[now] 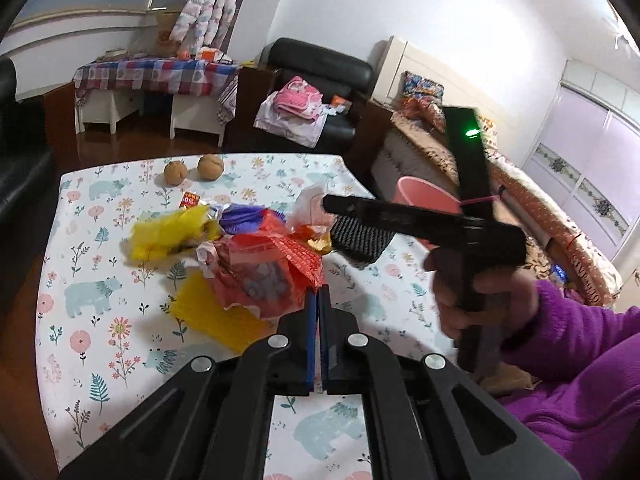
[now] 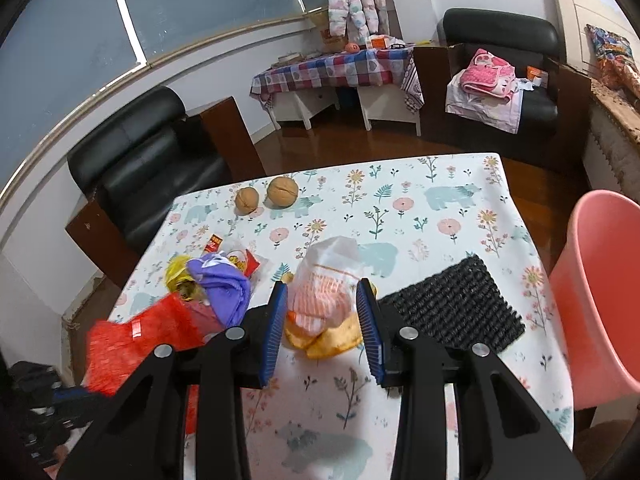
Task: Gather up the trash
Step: 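Grasp the red wrapper with the left gripper while the right gripper grasps the plastic bag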
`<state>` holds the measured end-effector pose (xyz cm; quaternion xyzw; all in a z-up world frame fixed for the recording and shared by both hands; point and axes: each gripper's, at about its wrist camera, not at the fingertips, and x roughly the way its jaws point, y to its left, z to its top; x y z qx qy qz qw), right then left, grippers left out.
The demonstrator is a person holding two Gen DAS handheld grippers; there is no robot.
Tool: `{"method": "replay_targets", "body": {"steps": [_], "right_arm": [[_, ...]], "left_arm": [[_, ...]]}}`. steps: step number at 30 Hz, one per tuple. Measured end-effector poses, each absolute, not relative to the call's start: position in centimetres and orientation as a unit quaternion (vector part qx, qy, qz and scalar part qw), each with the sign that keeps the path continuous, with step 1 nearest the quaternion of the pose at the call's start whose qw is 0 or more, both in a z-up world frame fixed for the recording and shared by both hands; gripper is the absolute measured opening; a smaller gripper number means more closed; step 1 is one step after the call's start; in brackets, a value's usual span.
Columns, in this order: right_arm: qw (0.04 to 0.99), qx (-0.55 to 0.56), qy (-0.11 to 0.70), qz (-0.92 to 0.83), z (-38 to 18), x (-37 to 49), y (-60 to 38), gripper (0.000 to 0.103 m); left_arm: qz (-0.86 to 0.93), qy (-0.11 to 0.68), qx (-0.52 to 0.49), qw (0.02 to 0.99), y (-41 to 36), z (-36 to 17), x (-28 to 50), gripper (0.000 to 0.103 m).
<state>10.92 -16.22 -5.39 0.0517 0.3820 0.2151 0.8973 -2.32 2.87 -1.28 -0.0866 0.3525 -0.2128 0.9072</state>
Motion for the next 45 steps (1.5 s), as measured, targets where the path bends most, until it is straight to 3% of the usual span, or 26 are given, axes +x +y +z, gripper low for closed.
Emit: {"method": "replay_targets", "body": {"steps": [13, 16, 20, 28, 29, 31, 32, 33, 45], "right_arm": [[0.881, 0.045, 0.407, 0.235, -6.5, 11.9, -15.7, 0.036], [0.883, 0.039, 0.404, 0.237, -6.3, 11.2, -15.8, 0.016], [0.884, 0.051, 0.395, 0.244, -5.7, 10.3, -16.5, 0.007], [0.890, 0.069, 0.378, 0.245, -4.6, 9.3, -18.0, 0.006], [0.887, 0.076, 0.382, 0.247, -4.7, 9.5, -18.1, 0.007], [0.880, 0.090, 0.394, 0.250, -4.9, 10.0, -18.2, 0.019], [0.878, 0.098, 0.396, 0.250, -4.9, 10.2, -18.3, 0.035], [0.877, 0.107, 0.395, 0.250, -4.9, 10.5, -18.4, 0.044], [0.866, 0.098, 0.432, 0.231, -6.7, 14.9, -15.5, 0.047]], "left_arm": [[-0.198, 0.356, -0.090, 0.909, 2.7, -0.8, -2.5, 0.001], [-0.194, 0.356, -0.086, 0.910, 2.6, -0.8, -2.4, 0.001], [-0.188, 0.353, -0.086, 0.913, 2.5, -0.4, -2.4, 0.001], [-0.182, 0.350, -0.080, 0.915, 2.2, 0.0, -2.3, 0.001], [-0.181, 0.349, -0.079, 0.916, 2.1, 0.1, -2.4, 0.001], [-0.180, 0.347, -0.081, 0.917, 2.2, 0.1, -2.3, 0.001], [-0.181, 0.346, -0.082, 0.917, 2.2, 0.1, -2.4, 0.001], [-0.182, 0.344, -0.083, 0.917, 2.2, 0.2, -2.4, 0.001], [-0.189, 0.329, -0.097, 0.920, 3.6, 0.6, -2.5, 0.001]]}}
